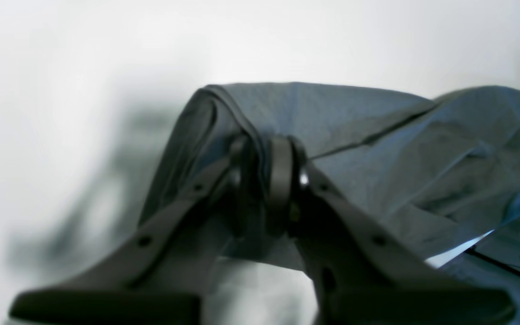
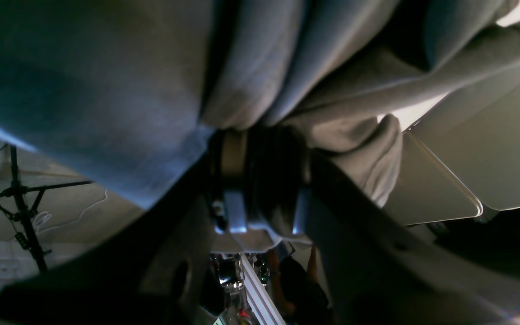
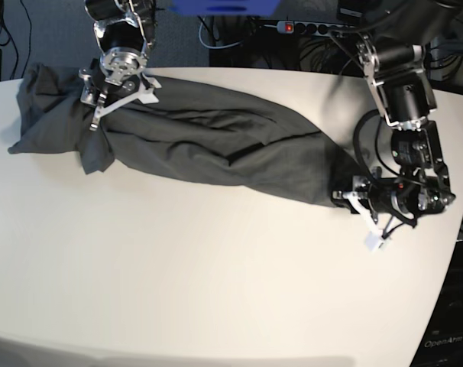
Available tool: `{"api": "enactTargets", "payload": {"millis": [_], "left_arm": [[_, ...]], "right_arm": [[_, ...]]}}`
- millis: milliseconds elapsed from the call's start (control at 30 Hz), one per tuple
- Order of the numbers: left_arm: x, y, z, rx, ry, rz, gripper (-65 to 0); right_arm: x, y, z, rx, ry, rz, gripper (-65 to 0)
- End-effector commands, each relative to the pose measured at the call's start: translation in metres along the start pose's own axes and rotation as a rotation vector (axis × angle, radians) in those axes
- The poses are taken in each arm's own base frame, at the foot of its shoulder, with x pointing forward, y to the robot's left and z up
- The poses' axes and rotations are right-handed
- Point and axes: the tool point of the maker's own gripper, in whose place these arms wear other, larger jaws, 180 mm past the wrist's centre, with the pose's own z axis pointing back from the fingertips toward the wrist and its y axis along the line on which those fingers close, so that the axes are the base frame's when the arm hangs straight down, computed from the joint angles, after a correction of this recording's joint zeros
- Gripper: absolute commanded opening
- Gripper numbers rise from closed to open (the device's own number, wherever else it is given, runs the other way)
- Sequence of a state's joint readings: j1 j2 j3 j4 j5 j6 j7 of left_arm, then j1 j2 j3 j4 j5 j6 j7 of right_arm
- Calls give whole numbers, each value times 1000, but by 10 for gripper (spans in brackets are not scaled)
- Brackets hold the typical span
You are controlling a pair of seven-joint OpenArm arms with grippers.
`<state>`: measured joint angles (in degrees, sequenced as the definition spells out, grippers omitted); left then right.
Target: Fold the T-shirt properly
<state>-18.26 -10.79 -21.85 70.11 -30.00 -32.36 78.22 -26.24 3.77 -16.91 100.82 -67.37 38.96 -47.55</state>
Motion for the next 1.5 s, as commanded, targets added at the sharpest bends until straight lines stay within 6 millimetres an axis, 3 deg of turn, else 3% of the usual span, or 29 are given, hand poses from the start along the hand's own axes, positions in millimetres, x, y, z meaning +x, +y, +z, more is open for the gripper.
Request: {"api": "enactTargets", "payload": {"millis": [0,67,233,367,667,900,1233,1300,1467], "left_arm": [[19,-1,8,2,-46,-21,-577],[19,0,8,3,-46,-22,-539],[18,0,9,4,-46,-19,-327],[18,0,8,2,-46,-18,-259],[19,-8,4,-18,-48,-19,-267],[13,-12,2,-24,-12,-21,-343],[13,-12,0,-24,-13,-23,-344],[16,-18,-5,-29,-20,-48,-344],[-6,-18,-30,-52,52,-20,-344]], "right_arm": [[2,8,1,31,-20,7,-509],[2,8,1,31,-20,7,-509],[2,8,1,31,-20,7,-509],[2,8,1,31,-20,7,-509],[2,8,1,31,-20,7,-509],[3,8,1,30,-21,5,-509],[3,8,1,30,-21,5,-509],[3,8,1,30,-21,5,-509],[3,9,1,33,-21,7,-509]]}}
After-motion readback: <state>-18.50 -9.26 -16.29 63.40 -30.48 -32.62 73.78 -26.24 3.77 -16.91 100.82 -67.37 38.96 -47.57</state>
